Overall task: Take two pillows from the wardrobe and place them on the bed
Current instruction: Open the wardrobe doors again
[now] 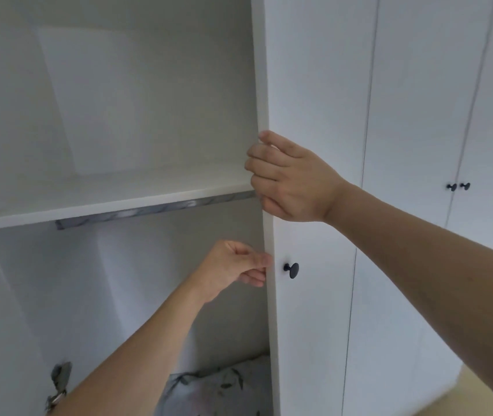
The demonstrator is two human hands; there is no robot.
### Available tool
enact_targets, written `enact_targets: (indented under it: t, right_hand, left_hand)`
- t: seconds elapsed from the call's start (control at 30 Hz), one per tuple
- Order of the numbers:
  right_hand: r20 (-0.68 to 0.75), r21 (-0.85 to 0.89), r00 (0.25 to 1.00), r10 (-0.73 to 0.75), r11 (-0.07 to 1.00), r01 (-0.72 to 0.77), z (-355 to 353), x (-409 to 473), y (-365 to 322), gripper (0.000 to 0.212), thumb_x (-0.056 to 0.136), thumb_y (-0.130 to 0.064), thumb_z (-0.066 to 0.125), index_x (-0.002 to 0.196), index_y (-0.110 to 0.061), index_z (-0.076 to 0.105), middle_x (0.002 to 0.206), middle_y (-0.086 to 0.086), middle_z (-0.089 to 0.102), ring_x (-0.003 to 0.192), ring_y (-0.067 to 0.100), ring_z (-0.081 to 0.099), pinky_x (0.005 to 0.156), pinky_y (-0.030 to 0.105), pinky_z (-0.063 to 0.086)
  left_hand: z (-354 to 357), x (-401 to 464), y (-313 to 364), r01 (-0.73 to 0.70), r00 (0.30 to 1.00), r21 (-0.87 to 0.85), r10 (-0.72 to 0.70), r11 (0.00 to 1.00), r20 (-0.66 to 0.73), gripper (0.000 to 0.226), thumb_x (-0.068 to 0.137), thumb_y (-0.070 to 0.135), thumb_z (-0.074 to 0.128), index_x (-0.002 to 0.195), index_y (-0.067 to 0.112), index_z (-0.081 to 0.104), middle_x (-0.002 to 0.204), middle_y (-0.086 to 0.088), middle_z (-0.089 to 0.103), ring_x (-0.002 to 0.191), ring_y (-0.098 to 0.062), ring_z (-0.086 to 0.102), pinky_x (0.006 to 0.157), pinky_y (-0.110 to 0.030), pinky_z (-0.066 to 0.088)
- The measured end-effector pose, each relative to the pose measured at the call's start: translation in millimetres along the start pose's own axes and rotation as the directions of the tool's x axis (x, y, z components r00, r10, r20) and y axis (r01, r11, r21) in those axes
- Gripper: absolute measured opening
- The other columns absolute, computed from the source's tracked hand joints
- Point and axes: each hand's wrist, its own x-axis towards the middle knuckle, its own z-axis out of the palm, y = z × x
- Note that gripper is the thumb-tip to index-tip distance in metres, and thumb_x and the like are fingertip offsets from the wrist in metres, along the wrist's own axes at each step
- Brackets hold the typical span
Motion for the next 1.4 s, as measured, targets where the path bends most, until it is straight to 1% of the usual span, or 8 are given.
enact_targets:
  t: [0.33, 0.47, 0.6, 0.73, 0.9, 1.0, 1.13, 1.4]
  right_hand:
    - [0.082, -0.084, 0.995, 0.053, 0.995, -0.046, -58, -59, 15, 0.029, 0.088, -0.015, 0.045, 0.105, -0.004, 0.064, 0.109, 0.012, 0.064, 0.116, 0.031, 0.055, 0.116, 0.046, 0.024]
    - [0.165, -0.117, 0.982, 0.089, 0.991, -0.07, -78, -78, 22, 0.04, 0.091, -0.02, 0.041, 0.123, -0.005, 0.06, 0.125, 0.013, 0.061, 0.127, 0.031, 0.049, 0.116, 0.048, 0.024]
    - [0.232, -0.169, 0.962, 0.143, 0.98, -0.105, -93, -97, 27, 0.049, 0.094, -0.027, 0.034, 0.136, -0.007, 0.05, 0.145, 0.012, 0.046, 0.139, 0.028, 0.035, 0.118, 0.047, 0.019]
    - [0.248, -0.202, 0.946, 0.207, 0.966, -0.159, -106, -118, 32, 0.054, 0.096, -0.029, 0.026, 0.143, -0.006, 0.04, 0.152, 0.014, 0.034, 0.143, 0.029, 0.026, 0.118, 0.048, 0.018]
    - [0.272, -0.276, 0.919, 0.285, 0.938, -0.209, -128, -159, 44, 0.057, 0.098, -0.028, 0.022, 0.147, -0.001, 0.028, 0.154, 0.023, 0.023, 0.145, 0.037, 0.018, 0.119, 0.05, 0.016]
    - [0.32, -0.33, 0.889, 0.327, 0.918, -0.219, -143, -184, 53, 0.057, 0.097, -0.025, 0.026, 0.148, 0.001, 0.023, 0.155, 0.022, 0.017, 0.145, 0.037, 0.014, 0.119, 0.05, 0.015]
    - [0.397, -0.38, 0.833, 0.384, 0.896, -0.232, -162, -216, 68, 0.057, 0.098, -0.023, 0.03, 0.149, 0.002, 0.02, 0.156, 0.022, 0.015, 0.146, 0.036, 0.011, 0.119, 0.049, 0.015]
    - [0.513, -0.515, 0.698, 0.499, 0.83, -0.215, -180, -281, 107, 0.056, 0.101, -0.026, 0.028, 0.15, -0.001, 0.017, 0.158, 0.016, 0.013, 0.148, 0.03, 0.008, 0.121, 0.046, 0.011]
  left_hand:
    - [66, 12, -2, -0.155, 0.939, -0.1, 0.178, 0.983, 0.294, 0.057, 0.062, 0.037, 0.09, 0.114, 0.023, 0.07, 0.118, -0.009, 0.07, 0.105, -0.025, 0.068, 0.086, -0.033, 0.055]
    - [92, 21, -8, -0.183, 0.919, -0.004, 0.173, 0.983, 0.355, 0.099, 0.06, 0.052, 0.087, 0.143, 0.019, 0.045, 0.142, 0.003, 0.054, 0.122, -0.02, 0.059, 0.103, -0.048, 0.046]
    - [113, 30, -4, -0.136, 0.914, 0.039, 0.11, 0.99, 0.39, 0.131, 0.049, 0.061, 0.089, 0.153, 0.033, 0.014, 0.157, 0.01, 0.03, 0.13, -0.013, 0.049, 0.105, -0.041, 0.045]
    - [142, 32, 0, -0.156, 0.896, 0.073, 0.11, 0.985, 0.431, 0.134, 0.051, 0.066, 0.085, 0.153, 0.037, 0.003, 0.159, 0.017, 0.019, 0.136, -0.006, 0.039, 0.102, -0.028, 0.042]
    - [192, 38, 8, -0.251, 0.89, 0.077, 0.199, 0.965, 0.409, 0.108, 0.06, 0.054, 0.085, 0.146, 0.041, 0.022, 0.131, 0.044, 0.041, 0.116, 0.02, 0.044, 0.092, -0.008, 0.042]
    - [227, 43, 18, -0.286, 0.918, 0.186, 0.213, 0.94, 0.335, 0.135, 0.054, 0.063, 0.081, 0.154, 0.027, -0.003, 0.16, 0.017, 0.006, 0.138, 0.007, 0.015, 0.111, -0.022, 0.022]
    - [275, 49, 25, -0.352, 0.92, 0.256, 0.283, 0.9, 0.271, 0.141, 0.054, 0.067, 0.072, 0.152, 0.018, -0.017, 0.16, 0.006, -0.021, 0.146, -0.005, -0.014, 0.118, -0.028, 0.004]
    - [364, 78, 38, -0.313, 0.95, 0.365, 0.294, 0.877, 0.109, 0.136, 0.061, 0.06, 0.074, 0.149, 0.021, -0.022, 0.159, 0.006, -0.025, 0.147, -0.034, -0.011, 0.111, -0.06, 0.023]
